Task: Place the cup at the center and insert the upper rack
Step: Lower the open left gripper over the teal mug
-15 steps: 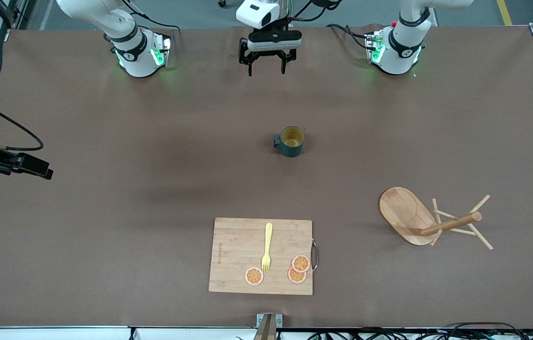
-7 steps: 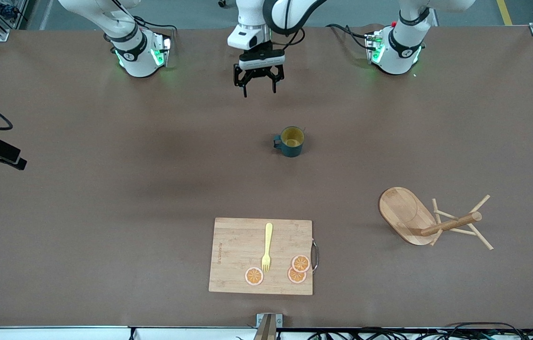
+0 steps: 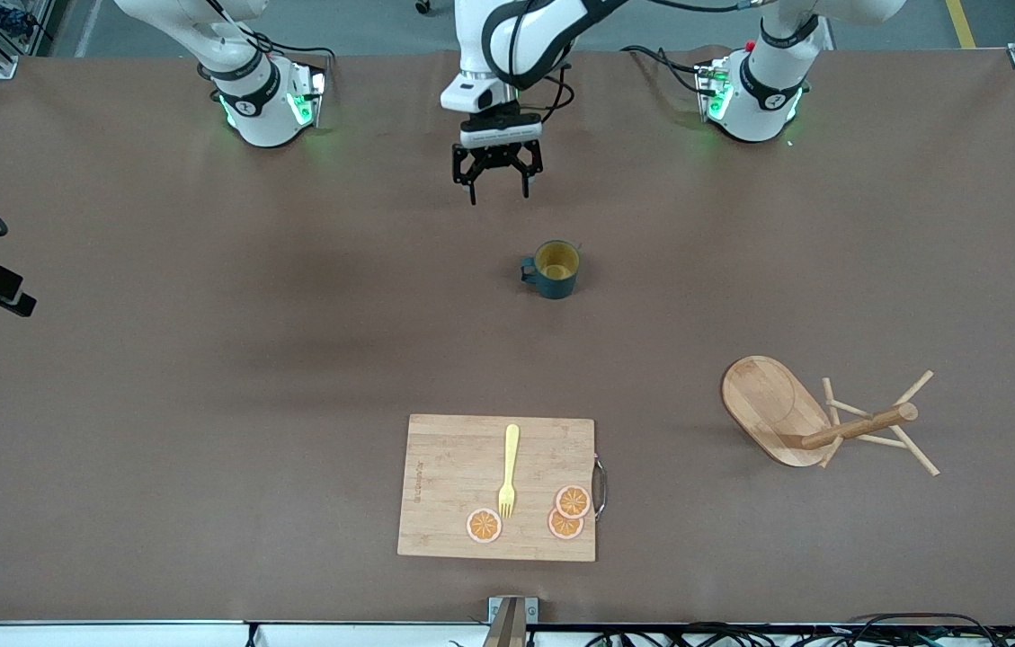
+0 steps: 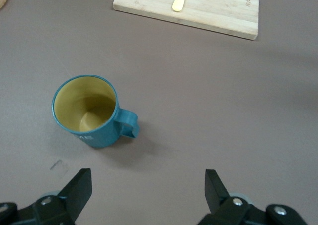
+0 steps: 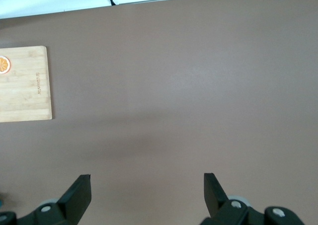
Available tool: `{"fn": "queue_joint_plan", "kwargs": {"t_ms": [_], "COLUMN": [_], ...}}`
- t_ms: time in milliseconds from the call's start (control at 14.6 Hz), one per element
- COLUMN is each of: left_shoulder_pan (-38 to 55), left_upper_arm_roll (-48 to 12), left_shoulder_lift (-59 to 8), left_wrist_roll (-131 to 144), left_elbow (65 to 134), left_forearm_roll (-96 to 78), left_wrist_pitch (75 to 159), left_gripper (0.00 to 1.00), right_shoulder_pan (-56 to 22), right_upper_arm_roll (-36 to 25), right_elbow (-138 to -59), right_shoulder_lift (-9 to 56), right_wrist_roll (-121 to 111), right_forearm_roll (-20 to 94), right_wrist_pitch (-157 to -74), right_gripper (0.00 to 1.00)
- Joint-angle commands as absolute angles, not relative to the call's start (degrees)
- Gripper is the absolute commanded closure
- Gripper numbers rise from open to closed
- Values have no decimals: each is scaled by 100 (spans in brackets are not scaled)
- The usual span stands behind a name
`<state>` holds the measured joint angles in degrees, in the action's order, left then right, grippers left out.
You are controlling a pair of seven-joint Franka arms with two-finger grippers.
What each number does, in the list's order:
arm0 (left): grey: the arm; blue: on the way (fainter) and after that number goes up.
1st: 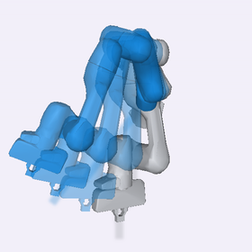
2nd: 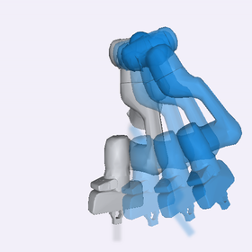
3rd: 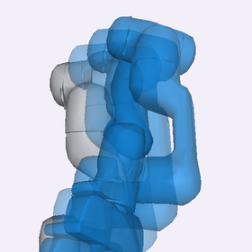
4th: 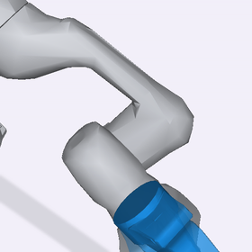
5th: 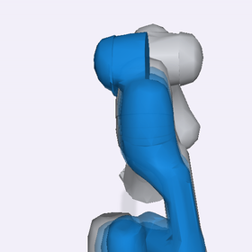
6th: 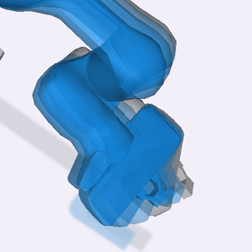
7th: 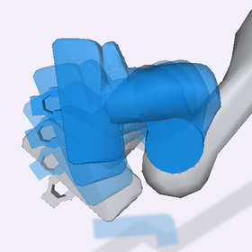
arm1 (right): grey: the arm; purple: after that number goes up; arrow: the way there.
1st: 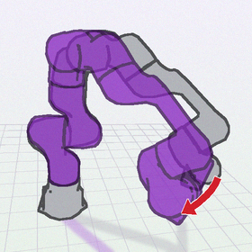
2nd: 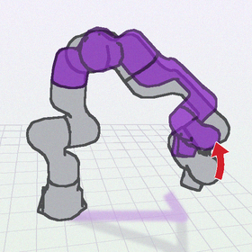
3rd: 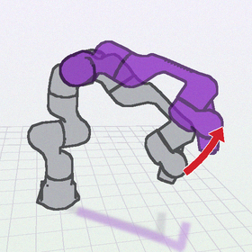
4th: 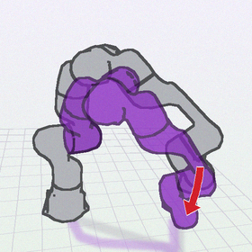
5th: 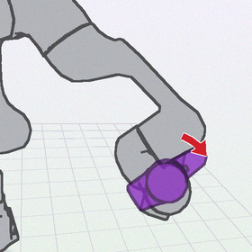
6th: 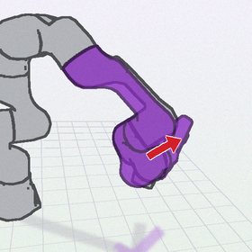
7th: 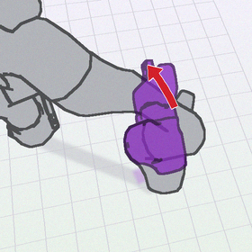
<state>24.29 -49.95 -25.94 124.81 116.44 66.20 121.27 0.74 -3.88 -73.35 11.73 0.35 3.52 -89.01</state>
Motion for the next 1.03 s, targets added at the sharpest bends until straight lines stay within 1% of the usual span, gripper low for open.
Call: {"fn": "queue_joint_plan", "kwargs": {"t_ms": [0,137,343,617,754,960], "left_shoulder_pan": [2610,2759,3372,4357,4622,4842], "left_upper_arm_roll": [-4966,-4957,-4441,-3465,-3165,-2980], "left_shoulder_lift": [-3005,-3286,-3655,-3744,-3849,-3972], "left_wrist_roll": [13067,13385,13587,13878,14026,14421], "left_elbow": [11566,11566,11426,11259,11136,11101], "left_forearm_roll": [7336,7724,7954,8076,8287,8787], "left_wrist_pitch": [11822,11515,11101,11092,11083,10996], "left_gripper": [0,0,0,0,0,0], "right_shoulder_pan": [193,185,167,158,158,176], "right_upper_arm_roll": [-246,-255,-246,-237,-237,-237], "right_elbow": [-8093,-8480,-8832,-9166,-9272,-9360], "right_shoulder_lift": [626,327,18,-184,-272,-316], "right_wrist_roll": [-88,-88,-236,-290,-290,-290], "right_forearm_roll": [272,272,220,123,62,35], "right_wrist_pitch": [-9035,-9149,-9255,-9360,-9413,-9413], "right_gripper": [0,0,0,0,0,0]}}
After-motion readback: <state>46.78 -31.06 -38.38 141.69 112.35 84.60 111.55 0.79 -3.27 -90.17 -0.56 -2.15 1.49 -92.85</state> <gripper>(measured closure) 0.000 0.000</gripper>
